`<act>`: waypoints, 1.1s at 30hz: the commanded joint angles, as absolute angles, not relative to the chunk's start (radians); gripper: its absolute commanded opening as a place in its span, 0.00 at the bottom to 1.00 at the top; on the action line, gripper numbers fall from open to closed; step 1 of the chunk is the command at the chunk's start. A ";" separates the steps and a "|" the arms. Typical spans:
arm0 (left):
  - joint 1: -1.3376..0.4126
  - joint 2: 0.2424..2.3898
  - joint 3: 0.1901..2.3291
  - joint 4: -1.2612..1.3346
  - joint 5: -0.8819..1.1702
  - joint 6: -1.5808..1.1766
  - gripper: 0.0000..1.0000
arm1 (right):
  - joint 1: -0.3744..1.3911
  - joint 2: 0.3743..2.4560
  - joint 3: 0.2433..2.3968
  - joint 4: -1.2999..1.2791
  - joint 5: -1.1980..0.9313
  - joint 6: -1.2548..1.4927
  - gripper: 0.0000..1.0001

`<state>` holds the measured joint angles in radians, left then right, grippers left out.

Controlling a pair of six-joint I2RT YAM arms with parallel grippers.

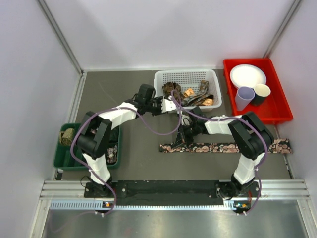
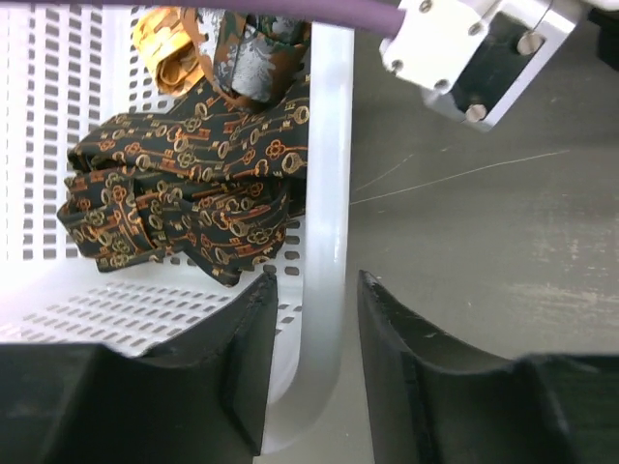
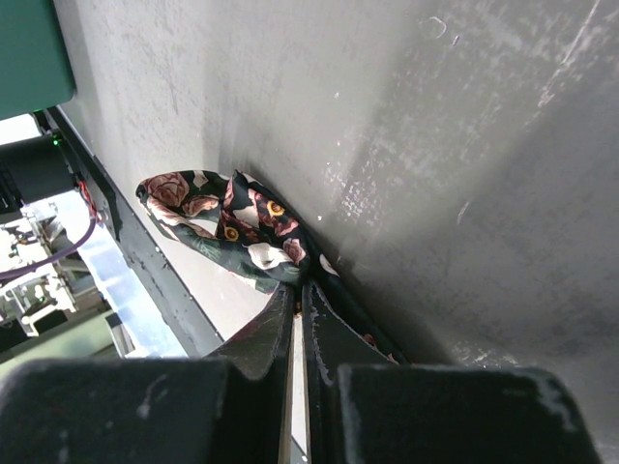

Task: Roll the ties
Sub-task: Roll the tie at the center of the board.

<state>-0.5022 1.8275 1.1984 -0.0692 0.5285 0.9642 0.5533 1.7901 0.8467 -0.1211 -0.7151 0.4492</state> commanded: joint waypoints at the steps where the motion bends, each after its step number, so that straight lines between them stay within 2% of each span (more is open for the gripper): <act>1: -0.522 1.865 1.255 -0.153 0.558 1.003 0.35 | 0.557 1.787 0.864 -0.118 -0.673 0.428 0.00; 2: -0.522 1.874 1.264 -0.150 0.548 0.994 0.32 | 0.557 1.789 0.864 -0.118 -0.672 0.429 0.00; 3: -0.520 1.890 1.270 -0.144 0.526 0.985 0.24 | 0.555 1.790 0.862 -0.117 -0.672 0.430 0.00; 6: -0.520 1.914 1.296 -0.130 0.476 0.951 0.17 | 0.557 1.792 0.862 -0.118 -0.670 0.430 0.00; 7: -0.520 1.919 1.301 -0.123 0.424 0.939 0.09 | 0.557 1.793 0.864 -0.120 -0.670 0.430 0.00; 9: -0.520 1.940 1.316 -0.101 0.375 0.905 0.01 | 0.557 1.793 0.864 -0.121 -0.670 0.429 0.00; 11: -0.512 1.945 1.318 -0.091 0.347 0.914 0.00 | 0.557 1.796 0.867 -0.123 -0.670 0.430 0.00; 18: -0.443 1.956 1.308 -0.072 0.439 1.052 0.00 | 0.557 1.799 0.870 -0.129 -0.666 0.426 0.00; 19: -0.436 1.959 1.324 -0.077 0.442 1.061 0.01 | 0.557 1.799 0.870 -0.129 -0.666 0.426 0.00; 23: -0.404 1.941 1.367 -0.182 0.474 1.078 0.27 | 0.555 1.802 0.871 -0.132 -0.663 0.426 0.00; 24: -0.397 1.921 1.356 -0.193 0.527 1.078 0.44 | 0.555 1.802 0.871 -0.132 -0.663 0.426 0.00; 27: -0.390 1.839 1.287 -0.277 0.586 1.118 0.68 | 0.555 1.804 0.871 -0.130 -0.661 0.426 0.00; 33: -0.367 1.711 1.151 -0.457 0.609 1.164 0.72 | 0.555 1.798 0.877 -0.140 -0.663 0.425 0.00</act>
